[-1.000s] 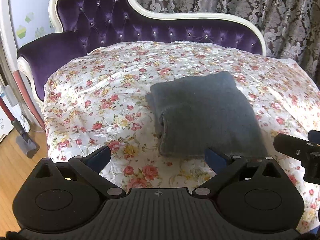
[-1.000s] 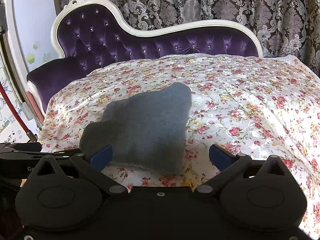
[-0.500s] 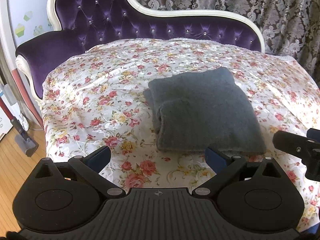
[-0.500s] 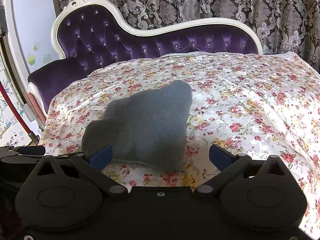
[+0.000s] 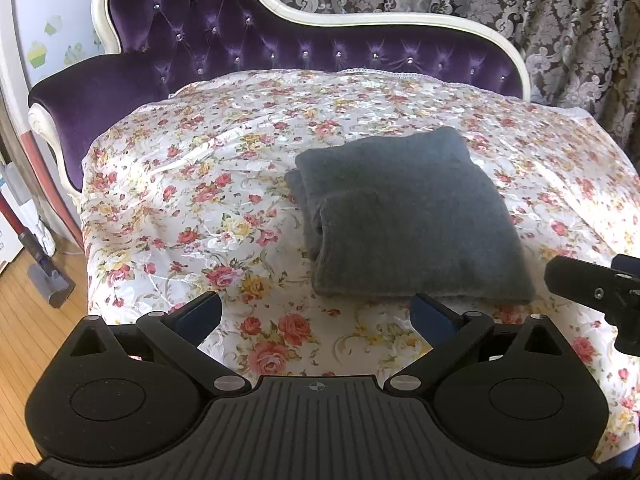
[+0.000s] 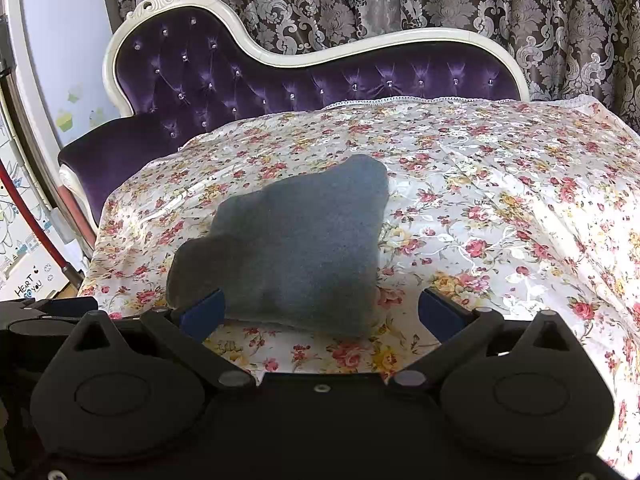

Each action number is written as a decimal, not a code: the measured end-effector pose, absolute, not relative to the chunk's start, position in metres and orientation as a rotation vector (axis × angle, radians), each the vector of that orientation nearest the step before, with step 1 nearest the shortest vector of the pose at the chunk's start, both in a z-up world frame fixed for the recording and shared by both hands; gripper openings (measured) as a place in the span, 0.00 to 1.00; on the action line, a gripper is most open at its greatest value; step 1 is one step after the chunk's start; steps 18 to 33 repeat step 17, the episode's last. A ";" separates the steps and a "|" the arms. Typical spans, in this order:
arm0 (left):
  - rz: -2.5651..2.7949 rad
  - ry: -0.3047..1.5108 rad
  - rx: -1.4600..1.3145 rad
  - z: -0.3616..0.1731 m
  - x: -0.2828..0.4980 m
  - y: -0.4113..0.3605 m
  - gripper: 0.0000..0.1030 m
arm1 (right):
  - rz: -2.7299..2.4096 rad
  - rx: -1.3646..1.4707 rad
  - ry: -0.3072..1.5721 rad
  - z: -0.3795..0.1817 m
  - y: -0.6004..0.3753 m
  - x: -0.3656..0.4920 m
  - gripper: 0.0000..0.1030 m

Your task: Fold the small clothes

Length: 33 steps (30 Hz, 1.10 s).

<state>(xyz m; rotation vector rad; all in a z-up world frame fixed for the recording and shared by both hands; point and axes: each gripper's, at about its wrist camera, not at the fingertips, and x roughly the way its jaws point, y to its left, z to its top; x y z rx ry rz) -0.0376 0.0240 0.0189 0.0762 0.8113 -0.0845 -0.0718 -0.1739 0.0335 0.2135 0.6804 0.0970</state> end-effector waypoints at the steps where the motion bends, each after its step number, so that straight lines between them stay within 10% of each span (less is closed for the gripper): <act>1: -0.085 0.812 0.075 0.019 -0.037 0.024 0.99 | 0.097 0.214 0.681 0.033 -0.174 -0.072 0.99; 33: -0.088 0.827 0.070 0.014 -0.032 0.026 0.99 | 0.105 0.209 0.705 0.032 -0.173 -0.065 0.99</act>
